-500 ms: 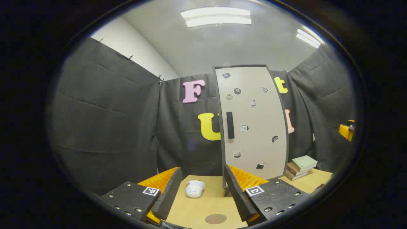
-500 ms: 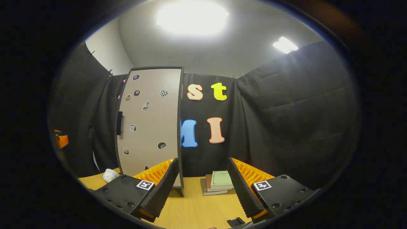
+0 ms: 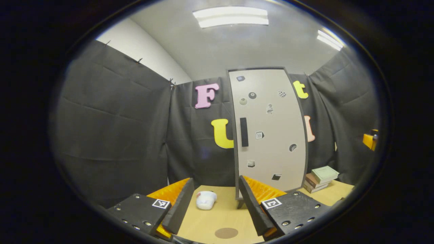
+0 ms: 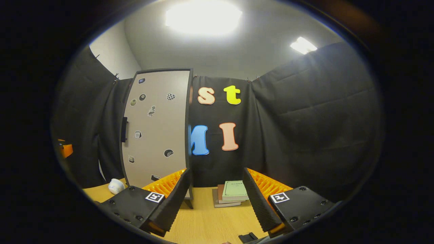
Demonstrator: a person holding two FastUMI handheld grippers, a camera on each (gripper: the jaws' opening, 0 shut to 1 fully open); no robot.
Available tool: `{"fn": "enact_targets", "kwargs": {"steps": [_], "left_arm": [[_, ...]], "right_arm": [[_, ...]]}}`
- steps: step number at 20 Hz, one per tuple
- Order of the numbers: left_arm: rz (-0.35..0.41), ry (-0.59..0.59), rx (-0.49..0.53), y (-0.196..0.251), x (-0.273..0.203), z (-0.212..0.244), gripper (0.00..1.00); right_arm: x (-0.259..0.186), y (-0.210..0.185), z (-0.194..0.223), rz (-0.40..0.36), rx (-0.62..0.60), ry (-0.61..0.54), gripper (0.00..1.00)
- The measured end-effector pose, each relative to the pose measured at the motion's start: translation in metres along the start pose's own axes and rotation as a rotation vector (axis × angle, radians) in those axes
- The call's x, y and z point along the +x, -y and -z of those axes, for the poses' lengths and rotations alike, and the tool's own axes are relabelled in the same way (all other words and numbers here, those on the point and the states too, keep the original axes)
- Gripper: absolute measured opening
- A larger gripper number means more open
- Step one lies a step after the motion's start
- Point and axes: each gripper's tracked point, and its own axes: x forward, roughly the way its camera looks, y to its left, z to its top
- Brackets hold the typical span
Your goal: Open the cabinet door with the right hand, grasp the bottle in the cabinet with the left hand and place it on the coaster, then close the cabinet door with the right hand.
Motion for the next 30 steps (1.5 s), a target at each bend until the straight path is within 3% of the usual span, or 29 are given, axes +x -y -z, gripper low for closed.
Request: {"fn": "enact_targets", "kwargs": {"steps": [6,13,17,19,30], "left_arm": [[-0.019,-0.006,-0.001,0.015,-0.006,0.000,0.80],[-0.066,-0.020,0.026,0.010,-0.018,0.008,0.80],[-0.095,-0.035,0.002,-0.012,-0.003,0.019,0.80],[-0.106,-0.048,-0.007,-0.028,0.007,0.027,0.80],[-0.237,-0.036,-0.016,-0.156,0.047,0.052,0.82]], "right_arm": [[0.009,0.008,0.004,-0.029,0.018,-0.019,0.97],[0.038,-0.023,-0.017,-0.123,0.032,0.009,0.98],[0.061,-0.070,-0.038,-0.198,0.066,0.034,0.93],[0.074,-0.087,-0.046,-0.194,0.061,0.042,0.96],[0.132,-0.240,-0.086,-0.304,0.080,0.081,0.93]]}}
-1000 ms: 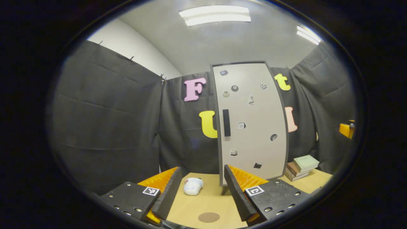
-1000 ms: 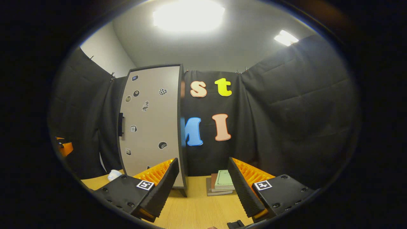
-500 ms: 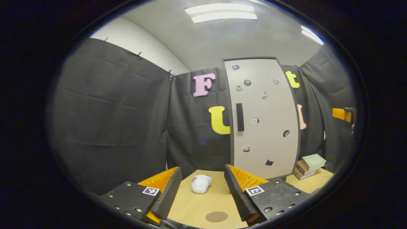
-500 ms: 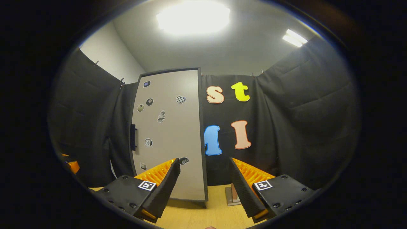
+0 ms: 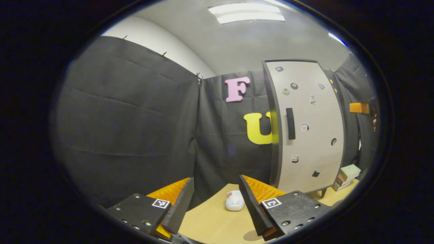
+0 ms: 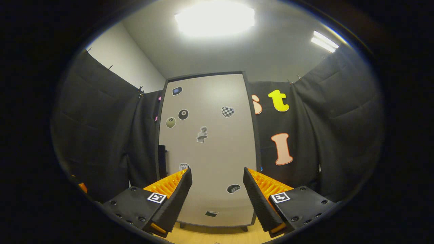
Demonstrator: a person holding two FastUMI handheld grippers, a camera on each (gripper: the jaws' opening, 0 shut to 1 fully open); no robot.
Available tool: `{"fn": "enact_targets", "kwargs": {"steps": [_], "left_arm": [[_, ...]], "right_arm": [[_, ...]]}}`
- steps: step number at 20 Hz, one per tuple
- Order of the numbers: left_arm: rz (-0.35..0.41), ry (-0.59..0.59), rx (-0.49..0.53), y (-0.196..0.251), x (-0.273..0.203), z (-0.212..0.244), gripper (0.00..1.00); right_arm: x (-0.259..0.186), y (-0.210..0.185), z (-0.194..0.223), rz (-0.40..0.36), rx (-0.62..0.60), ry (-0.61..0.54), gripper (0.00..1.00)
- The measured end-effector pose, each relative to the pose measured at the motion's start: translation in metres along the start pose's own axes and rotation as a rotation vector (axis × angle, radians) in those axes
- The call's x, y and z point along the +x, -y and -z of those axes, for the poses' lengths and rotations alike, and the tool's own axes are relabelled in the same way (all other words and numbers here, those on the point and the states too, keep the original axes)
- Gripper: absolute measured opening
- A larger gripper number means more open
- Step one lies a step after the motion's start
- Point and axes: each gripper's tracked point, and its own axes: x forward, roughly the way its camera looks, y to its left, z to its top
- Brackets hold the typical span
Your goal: Open the cabinet door with the right hand, grasp the bottle in the cabinet with the left hand and place it on the coaster, then close the cabinet door with the right hand.
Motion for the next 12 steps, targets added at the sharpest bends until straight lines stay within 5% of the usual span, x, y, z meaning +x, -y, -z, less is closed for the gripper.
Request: {"fn": "enact_targets", "kwargs": {"steps": [12], "left_arm": [[-0.073,-0.047,0.023,-0.091,0.049,0.040,0.82]], "right_arm": [[0.095,-0.116,0.021,-0.096,0.005,-0.055,0.96]]}}
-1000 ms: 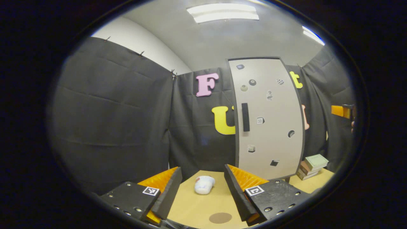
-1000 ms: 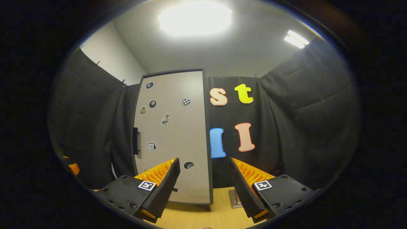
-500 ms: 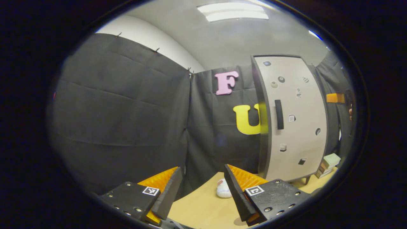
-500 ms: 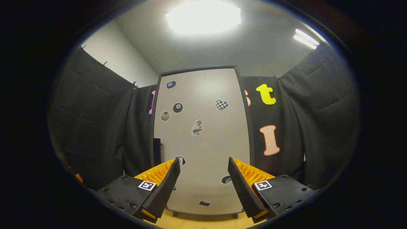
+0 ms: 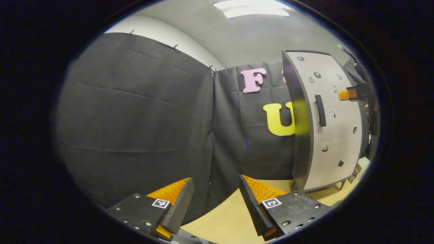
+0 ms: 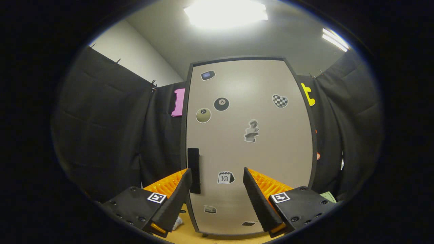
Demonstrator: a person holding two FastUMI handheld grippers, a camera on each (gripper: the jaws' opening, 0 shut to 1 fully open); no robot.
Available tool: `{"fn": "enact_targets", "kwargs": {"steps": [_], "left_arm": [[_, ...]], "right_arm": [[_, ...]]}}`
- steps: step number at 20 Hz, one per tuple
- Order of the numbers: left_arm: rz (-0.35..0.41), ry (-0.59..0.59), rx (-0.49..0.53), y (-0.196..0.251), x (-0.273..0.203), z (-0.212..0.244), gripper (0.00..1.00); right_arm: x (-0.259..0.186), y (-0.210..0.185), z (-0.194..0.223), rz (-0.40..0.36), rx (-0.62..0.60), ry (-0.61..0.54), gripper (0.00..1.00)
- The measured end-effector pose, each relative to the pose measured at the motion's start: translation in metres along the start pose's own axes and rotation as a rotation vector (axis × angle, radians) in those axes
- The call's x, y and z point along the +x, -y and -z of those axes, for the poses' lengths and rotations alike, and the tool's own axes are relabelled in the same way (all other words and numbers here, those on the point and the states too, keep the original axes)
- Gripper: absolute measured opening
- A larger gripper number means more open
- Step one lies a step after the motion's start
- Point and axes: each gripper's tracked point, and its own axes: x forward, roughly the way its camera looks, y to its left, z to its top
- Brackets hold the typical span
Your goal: Open the cabinet door with the right hand, grasp the bottle in the cabinet with the left hand and place it on the coaster, then close the cabinet door with the right hand.
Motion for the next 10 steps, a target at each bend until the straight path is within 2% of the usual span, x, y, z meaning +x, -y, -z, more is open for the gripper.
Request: {"fn": "enact_targets", "kwargs": {"steps": [2,3,4,5,10], "left_arm": [[-0.012,-0.005,0.003,-0.013,0.008,0.005,0.80],[-0.019,-0.011,0.002,-0.019,0.011,0.010,0.84],[-0.025,-0.019,0.001,-0.025,0.015,0.013,0.82],[-0.032,-0.026,0.000,-0.030,0.018,0.016,0.82],[-0.072,-0.050,0.001,-0.060,0.023,0.029,0.82]], "right_arm": [[0.017,-0.007,0.005,0.007,0.003,-0.011,0.96],[0.023,-0.010,0.008,0.009,0.003,-0.020,0.96],[0.032,-0.014,0.011,0.013,0.005,-0.027,0.93],[0.039,-0.017,0.013,0.015,0.010,-0.036,0.96],[0.076,-0.036,0.028,0.013,0.050,-0.091,0.96]]}}
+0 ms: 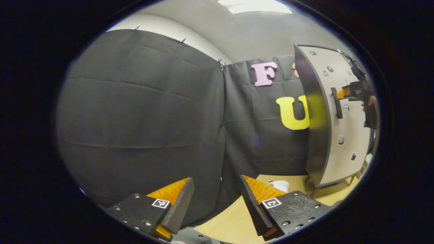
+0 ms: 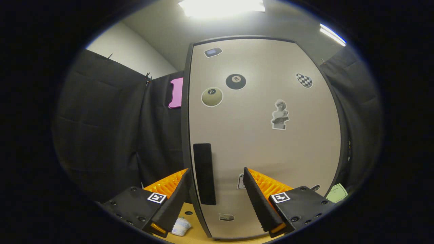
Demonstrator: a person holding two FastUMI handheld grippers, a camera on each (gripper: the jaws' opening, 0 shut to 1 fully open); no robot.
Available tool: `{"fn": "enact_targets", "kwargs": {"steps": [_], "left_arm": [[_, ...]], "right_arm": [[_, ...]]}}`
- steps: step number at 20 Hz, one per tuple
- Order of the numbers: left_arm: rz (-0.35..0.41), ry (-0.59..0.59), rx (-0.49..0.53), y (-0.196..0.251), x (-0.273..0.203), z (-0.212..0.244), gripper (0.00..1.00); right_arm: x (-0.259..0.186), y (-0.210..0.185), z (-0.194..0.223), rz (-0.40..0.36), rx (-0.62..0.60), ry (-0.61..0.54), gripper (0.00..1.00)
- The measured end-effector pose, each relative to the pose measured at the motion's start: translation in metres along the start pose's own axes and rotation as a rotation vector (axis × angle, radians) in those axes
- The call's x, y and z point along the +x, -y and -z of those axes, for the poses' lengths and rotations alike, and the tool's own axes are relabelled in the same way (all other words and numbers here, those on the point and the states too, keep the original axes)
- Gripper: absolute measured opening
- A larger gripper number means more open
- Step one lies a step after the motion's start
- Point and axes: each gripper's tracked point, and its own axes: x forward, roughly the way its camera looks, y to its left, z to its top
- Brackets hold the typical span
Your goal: Open the cabinet door with the right hand, grasp the bottle in the cabinet with the left hand and place it on the coaster, then close the cabinet door with the right hand.
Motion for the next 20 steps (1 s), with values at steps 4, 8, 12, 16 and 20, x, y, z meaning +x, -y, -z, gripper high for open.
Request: {"fn": "enact_targets", "kwargs": {"steps": [4,8,12,16,20], "left_arm": [[-0.019,-0.010,0.002,-0.011,0.005,0.004,0.82],[-0.022,-0.013,0.005,-0.015,0.006,0.006,0.82],[-0.017,-0.020,0.001,-0.015,0.006,0.009,0.80],[0.001,-0.012,0.007,-0.014,0.007,0.005,0.80],[0.040,-0.003,0.000,-0.006,0.008,0.000,0.80]], "right_arm": [[0.018,-0.013,0.018,-0.010,0.008,-0.066,0.95],[0.035,-0.017,0.031,0.000,0.006,-0.128,0.74],[0.038,-0.014,0.034,0.037,0.001,-0.150,0.39],[0.035,-0.014,0.036,-0.008,0.000,-0.194,0.18],[0.029,-0.013,0.037,-0.073,0.030,-0.223,0.20]]}}
